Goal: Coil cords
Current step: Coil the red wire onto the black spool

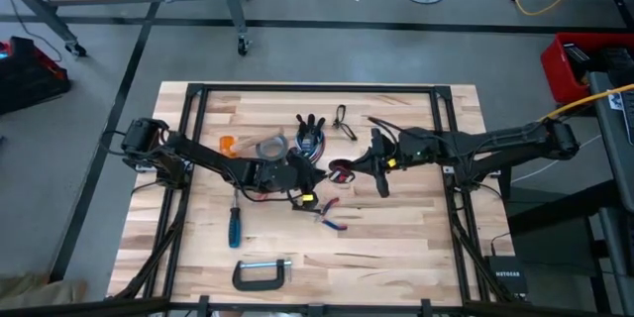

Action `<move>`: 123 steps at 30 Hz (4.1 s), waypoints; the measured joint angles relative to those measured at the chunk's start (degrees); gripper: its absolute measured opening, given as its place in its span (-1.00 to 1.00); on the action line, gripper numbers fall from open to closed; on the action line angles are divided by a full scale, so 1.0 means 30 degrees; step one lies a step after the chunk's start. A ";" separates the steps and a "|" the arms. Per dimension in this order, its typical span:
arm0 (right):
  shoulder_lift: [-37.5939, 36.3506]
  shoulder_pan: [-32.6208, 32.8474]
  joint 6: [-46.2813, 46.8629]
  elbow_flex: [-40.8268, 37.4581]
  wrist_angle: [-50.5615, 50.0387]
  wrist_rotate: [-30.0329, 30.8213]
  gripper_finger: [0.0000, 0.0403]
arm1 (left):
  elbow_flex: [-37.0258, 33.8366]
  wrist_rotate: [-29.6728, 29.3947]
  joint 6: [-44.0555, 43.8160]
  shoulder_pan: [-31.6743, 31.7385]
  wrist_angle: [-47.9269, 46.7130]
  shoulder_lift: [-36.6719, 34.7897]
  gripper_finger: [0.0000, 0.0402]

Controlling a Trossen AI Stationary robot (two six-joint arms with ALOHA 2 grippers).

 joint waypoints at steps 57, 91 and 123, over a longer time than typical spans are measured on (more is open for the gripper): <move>-0.1690 -0.0004 -0.4097 0.0005 0.4222 0.0353 -1.00 | 0.2630 0.3204 0.5598 0.0240 1.4823 0.8305 -0.45; -0.3462 -0.0007 -0.1833 0.0005 -0.5967 0.2870 -1.00 | 0.0707 0.0736 -0.0672 -0.0160 0.4184 0.3203 -1.00; 0.4761 -0.0169 0.0012 0.0005 -0.1848 0.6494 -1.00 | 0.1202 0.1224 -0.1546 0.0350 0.4171 0.1858 -1.00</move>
